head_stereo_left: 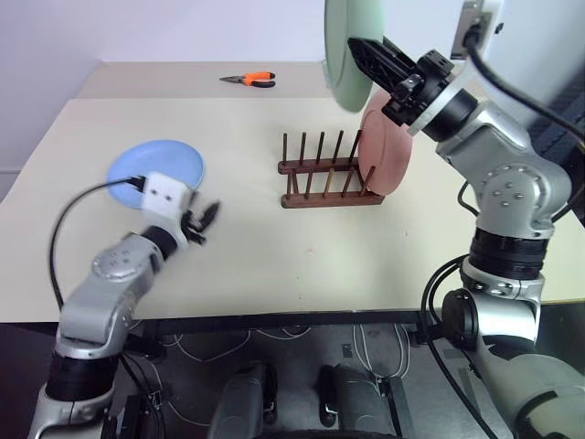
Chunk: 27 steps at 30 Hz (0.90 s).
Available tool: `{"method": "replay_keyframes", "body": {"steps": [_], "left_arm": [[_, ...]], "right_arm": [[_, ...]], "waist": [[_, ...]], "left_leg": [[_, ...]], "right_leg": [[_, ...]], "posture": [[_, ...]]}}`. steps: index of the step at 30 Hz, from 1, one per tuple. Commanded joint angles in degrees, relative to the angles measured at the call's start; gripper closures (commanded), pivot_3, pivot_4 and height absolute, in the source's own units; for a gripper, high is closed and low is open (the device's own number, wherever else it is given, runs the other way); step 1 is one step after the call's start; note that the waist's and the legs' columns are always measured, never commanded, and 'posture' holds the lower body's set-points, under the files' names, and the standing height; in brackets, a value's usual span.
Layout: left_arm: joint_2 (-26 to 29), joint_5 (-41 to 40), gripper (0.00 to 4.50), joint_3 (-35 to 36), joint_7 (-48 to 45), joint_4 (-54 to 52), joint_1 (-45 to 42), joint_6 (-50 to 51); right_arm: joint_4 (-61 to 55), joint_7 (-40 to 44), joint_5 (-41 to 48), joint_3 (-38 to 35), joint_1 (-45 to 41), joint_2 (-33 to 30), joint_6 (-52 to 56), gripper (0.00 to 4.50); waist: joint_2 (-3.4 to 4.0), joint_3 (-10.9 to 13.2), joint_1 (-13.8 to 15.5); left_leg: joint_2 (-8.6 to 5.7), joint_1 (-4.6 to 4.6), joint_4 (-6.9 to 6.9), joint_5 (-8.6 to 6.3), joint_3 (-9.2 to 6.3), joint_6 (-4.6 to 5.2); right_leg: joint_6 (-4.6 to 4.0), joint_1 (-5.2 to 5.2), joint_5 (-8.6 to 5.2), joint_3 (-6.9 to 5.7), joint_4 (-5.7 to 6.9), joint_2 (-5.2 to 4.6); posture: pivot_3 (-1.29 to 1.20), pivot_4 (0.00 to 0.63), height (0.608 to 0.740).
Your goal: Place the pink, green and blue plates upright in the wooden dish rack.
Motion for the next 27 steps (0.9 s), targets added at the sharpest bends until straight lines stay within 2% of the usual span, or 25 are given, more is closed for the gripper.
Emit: {"method": "replay_keyframes", "body": {"steps": [1, 6, 15, 18, 21, 22, 24, 27], "left_arm": [[-0.8, -0.5, 2.10, -0.6, -2.2, -2.6, 0.8, -1.3], [-2.5, -0.2, 2.10, 0.2, -1.8, -1.9, 1.2, -1.2], [-3.2, 0.3, 2.10, 0.7, -1.7, -1.9, 1.2, -0.9], [-4.1, -0.2, 2.04, 1.5, -1.1, -2.0, 1.2, -0.6], [-6.4, 0.0, 1.22, 4.5, 2.4, -0.7, -0.1, -0.2], [-7.5, -0.2, 0.75, 6.3, 4.4, 0.3, -1.3, 0.2], [-9.4, 0.5, 0.07, 9.8, 9.0, 2.4, -3.9, 0.7], [-13.2, 1.1, 0.07, 20.8, 23.0, 8.7, -12.0, 2.8]], "right_arm": [[0.4, -5.6, 6.8, -3.7, -1.5, 0.9, 6.6, 4.50], [2.8, -8.3, 6.8, -3.0, -0.9, 0.8, 8.6, 4.50], [13.6, -6.5, 0.5, 0.7, -2.9, -0.2, 5.5, 4.50], [14.1, -4.1, -1.2, 2.4, -3.2, -0.8, 4.3, 3.52], [11.2, 0.1, -7.6, 7.1, -2.6, -2.7, -3.3, 2.13], [9.4, 2.0, -10.9, 9.5, -2.0, -3.6, -7.6, 1.59], [7.6, 4.4, -15.6, 12.4, -1.3, -4.7, -14.5, 1.54], [3.5, 8.4, -24.1, 17.6, -0.1, -7.4, -26.0, 1.54]], "waist": [[0.09, 0.0, -0.3], [0.19, 0.0, -0.1], [0.19, 0.0, 0.1], [0.19, 0.0, 0.1], [0.19, 0.0, 0.1], [0.19, 0.0, 0.2], [0.19, 0.0, 0.3], [0.12, 0.0, 0.3]], "left_leg": [[0.02, 0.00, -0.02, 0.01, 0.05, 0.00], [0.05, -0.03, -0.03, 0.10, 0.07, 0.17], [0.04, -0.07, 0.02, 0.08, 0.11, 0.30], [0.05, -0.08, 0.02, 0.08, 0.11, 0.30], [0.05, -0.08, 0.03, 0.08, 0.11, 0.31], [0.05, -0.08, 0.03, 0.08, 0.11, 0.31], [0.05, -0.10, 0.06, 0.08, 0.10, 0.32], [0.05, -0.11, 0.10, 0.08, 0.10, 0.34]], "right_leg": [[-0.04, -0.05, 0.01, 0.02, 0.03, 0.00], [-0.11, -0.10, 0.01, 0.02, 0.09, 0.01], [-0.10, -0.08, 0.01, 0.01, 0.06, 0.02], [-0.10, -0.09, 0.01, 0.01, 0.06, 0.04], [-0.09, -0.09, 0.01, 0.01, 0.06, 0.05], [-0.09, -0.09, 0.01, 0.01, 0.06, 0.06], [-0.07, -0.09, 0.01, 0.01, 0.07, 0.08], [-0.04, -0.09, 0.01, 0.00, 0.08, 0.13]], "posture": [[0.00, 0.150, 0.740], [0.00, 0.150, 0.740], [0.00, 0.150, 0.740], [0.00, 0.150, 0.740], [0.00, 0.150, 0.740], [0.00, 0.150, 0.740], [0.00, 0.150, 0.740], [0.00, 0.150, 0.740]]}}
